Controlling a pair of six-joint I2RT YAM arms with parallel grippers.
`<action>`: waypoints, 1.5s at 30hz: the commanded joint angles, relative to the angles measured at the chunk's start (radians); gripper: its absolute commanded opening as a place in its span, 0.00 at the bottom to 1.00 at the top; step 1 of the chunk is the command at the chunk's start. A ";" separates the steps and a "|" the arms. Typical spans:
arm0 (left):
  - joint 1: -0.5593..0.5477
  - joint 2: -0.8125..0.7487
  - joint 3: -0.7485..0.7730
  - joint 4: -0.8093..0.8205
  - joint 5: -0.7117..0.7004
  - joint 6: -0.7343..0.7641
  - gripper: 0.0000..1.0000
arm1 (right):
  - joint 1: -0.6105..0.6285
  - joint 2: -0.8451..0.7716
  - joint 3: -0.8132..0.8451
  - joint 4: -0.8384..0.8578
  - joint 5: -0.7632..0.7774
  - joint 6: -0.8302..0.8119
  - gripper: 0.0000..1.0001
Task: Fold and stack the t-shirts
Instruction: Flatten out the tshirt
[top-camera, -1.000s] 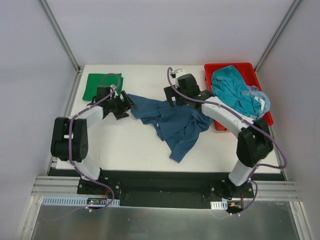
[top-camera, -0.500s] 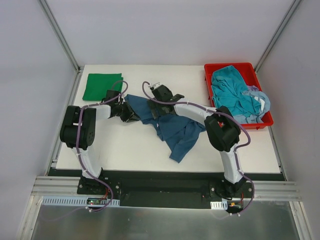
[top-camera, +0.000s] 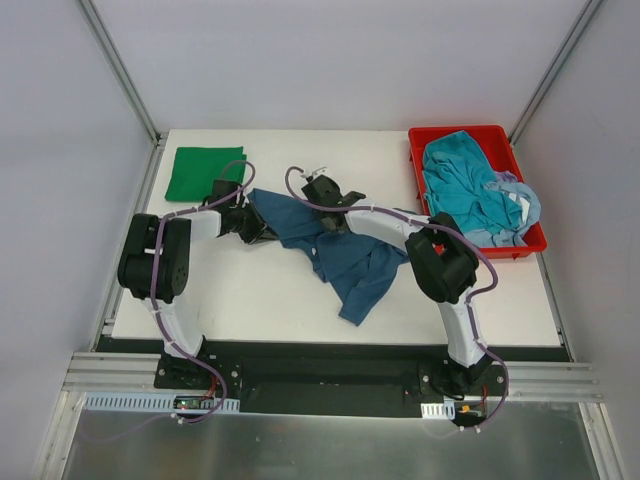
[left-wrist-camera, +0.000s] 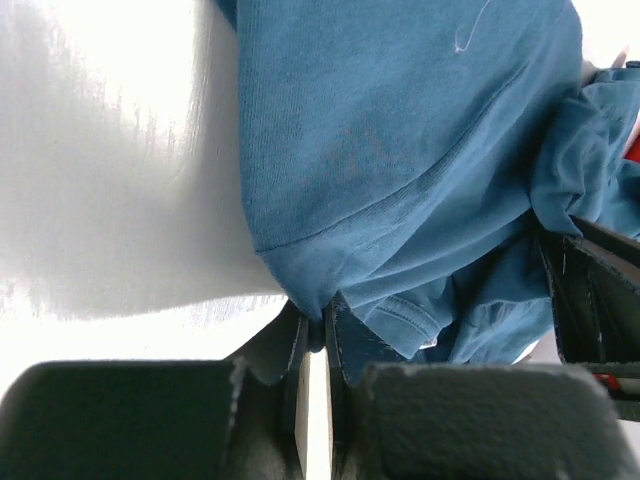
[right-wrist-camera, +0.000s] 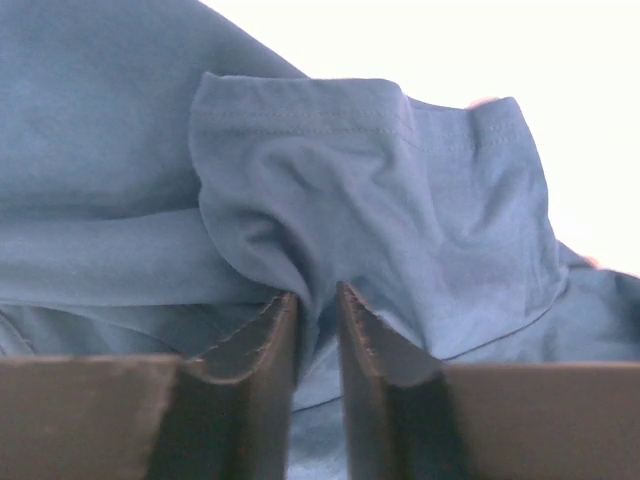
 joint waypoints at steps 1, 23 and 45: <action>-0.007 -0.090 -0.028 -0.017 -0.053 0.034 0.00 | -0.007 -0.071 -0.036 -0.013 0.044 0.035 0.07; -0.017 -0.947 0.109 -0.222 -0.269 0.169 0.00 | -0.013 -0.963 -0.118 -0.039 -0.040 -0.099 0.00; -0.017 -0.853 0.856 -0.311 -0.222 0.284 0.00 | -0.015 -0.979 0.456 -0.116 -0.269 -0.142 0.00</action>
